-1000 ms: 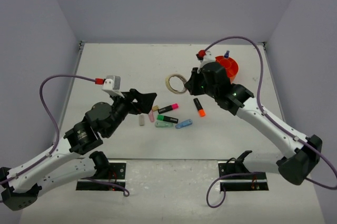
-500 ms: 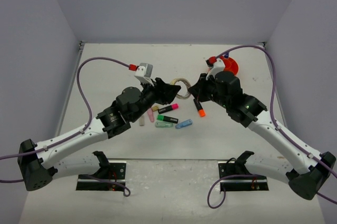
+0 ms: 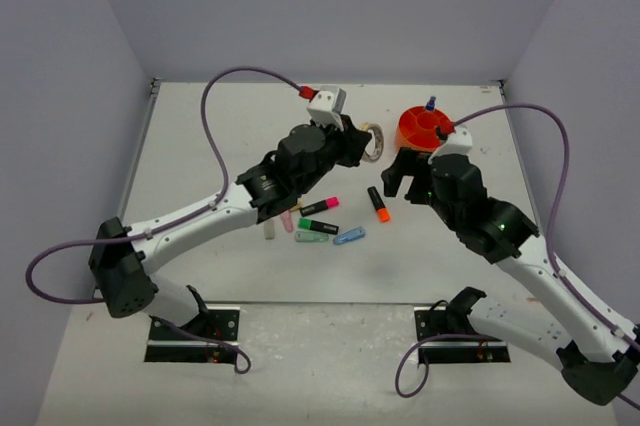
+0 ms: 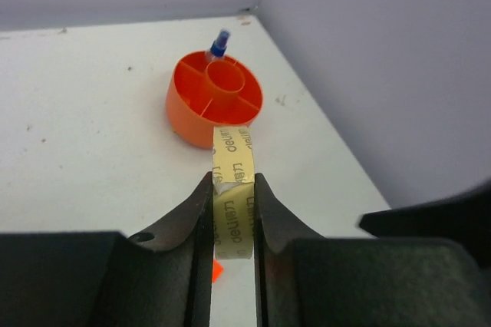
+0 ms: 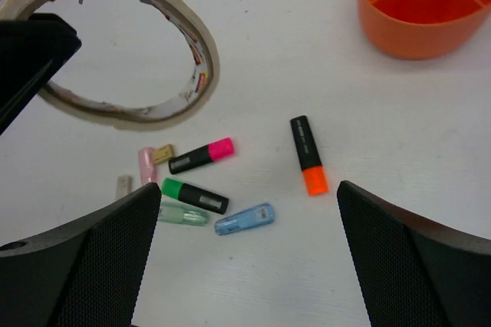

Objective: Sort the stationery into containers
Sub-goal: Place the stationery in the storage box.

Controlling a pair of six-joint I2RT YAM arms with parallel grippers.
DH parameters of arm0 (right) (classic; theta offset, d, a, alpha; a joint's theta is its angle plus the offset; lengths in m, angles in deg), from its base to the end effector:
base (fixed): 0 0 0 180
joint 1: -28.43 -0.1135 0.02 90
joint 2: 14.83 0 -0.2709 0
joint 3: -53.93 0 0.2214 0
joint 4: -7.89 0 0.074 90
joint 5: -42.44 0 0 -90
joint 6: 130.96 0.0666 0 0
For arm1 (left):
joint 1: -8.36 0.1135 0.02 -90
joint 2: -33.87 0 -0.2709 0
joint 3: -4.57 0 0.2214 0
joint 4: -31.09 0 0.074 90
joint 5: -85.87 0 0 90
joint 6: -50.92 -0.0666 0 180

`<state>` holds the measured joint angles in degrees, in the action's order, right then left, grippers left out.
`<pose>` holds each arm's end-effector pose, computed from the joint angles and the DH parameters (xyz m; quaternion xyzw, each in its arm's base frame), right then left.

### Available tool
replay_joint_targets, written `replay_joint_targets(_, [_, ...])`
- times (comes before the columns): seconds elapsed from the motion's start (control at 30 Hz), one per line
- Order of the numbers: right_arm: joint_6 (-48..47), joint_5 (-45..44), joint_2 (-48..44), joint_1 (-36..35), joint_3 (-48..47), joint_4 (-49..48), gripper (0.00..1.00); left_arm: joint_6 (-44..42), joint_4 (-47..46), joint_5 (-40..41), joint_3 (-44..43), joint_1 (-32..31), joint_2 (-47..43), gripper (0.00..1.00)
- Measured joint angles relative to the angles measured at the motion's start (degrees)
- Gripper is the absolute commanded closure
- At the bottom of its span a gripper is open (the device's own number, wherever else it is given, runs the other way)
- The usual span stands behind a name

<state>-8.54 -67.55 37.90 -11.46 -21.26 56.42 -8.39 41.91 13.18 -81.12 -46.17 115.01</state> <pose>0.1552 0.1001 0.3536 0.0373 0.8397 0.1887 0.5078 0.2110 -0.2619 0.3837 0.0538 0.7411 -0.3642 0.5615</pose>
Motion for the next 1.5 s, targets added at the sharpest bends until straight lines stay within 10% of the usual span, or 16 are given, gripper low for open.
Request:
replay_joint_targets(0.53, [1.88, -17.64, -21.64, 0.19, -3.82, 17.09, 0.01, -7.92, 7.67, -6.55, -52.08, 6.65, 47.83, 1.0])
replay_joint_targets(1.3, [1.16, -16.33, -24.92, 0.19, -0.81, 20.49, 0.01, -2.16, -2.03, -11.11, -53.03, 10.2, 60.53, 1.0])
replay_joint_targets(1.5, [1.11, -16.07, -25.64, 0.19, -0.81, 20.56, 0.01, -1.01, -2.35, -9.54, -53.01, 10.26, 60.73, 0.51])
